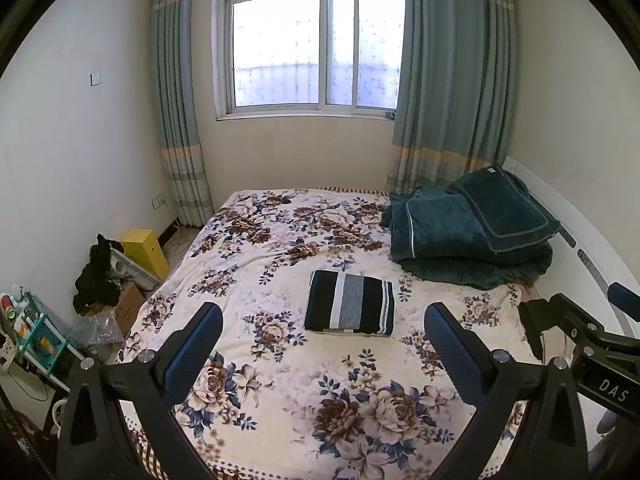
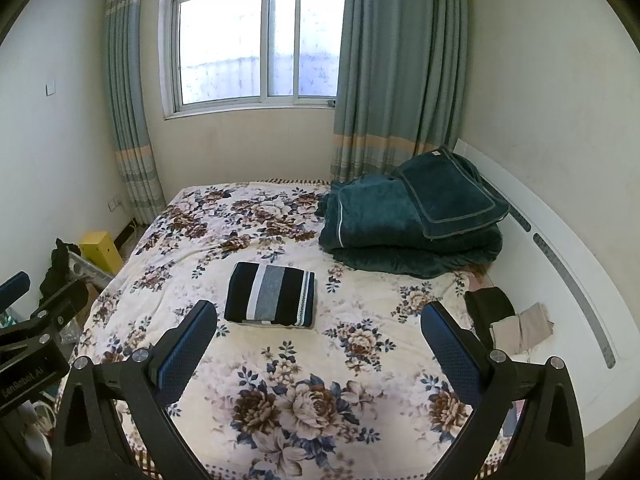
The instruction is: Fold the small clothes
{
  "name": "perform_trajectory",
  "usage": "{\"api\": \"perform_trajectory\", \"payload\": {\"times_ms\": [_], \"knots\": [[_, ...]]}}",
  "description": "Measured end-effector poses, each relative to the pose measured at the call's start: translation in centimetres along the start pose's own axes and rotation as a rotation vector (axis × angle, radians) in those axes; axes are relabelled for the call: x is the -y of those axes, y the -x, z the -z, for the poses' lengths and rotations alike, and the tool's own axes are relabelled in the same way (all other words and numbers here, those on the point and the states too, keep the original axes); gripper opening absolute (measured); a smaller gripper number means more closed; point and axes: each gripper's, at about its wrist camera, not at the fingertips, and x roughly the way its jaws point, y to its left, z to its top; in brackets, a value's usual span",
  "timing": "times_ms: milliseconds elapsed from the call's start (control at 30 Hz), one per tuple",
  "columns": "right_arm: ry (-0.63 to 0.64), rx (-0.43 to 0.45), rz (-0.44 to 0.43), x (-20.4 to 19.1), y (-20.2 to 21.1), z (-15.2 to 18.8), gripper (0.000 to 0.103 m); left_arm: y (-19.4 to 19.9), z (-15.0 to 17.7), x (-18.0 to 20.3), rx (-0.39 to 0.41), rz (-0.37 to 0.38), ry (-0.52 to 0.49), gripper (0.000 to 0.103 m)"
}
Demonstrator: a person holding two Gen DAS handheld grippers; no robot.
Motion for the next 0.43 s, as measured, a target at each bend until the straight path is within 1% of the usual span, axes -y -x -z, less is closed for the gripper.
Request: {"api": "perform_trajectory", "payload": {"times_ms": [267,433], "knots": [[-0.002,0.006,-0.004,-0.3,0.4,0.3,0.103,0.1,-0.4,0.1,0.007,0.001,0.003,0.103],[-0.002,0.008,-0.003,-0.4,0.5,0.5,0.103,0.4,-1.3,0.9,0.023,-0.004,0.003,0.103]]}}
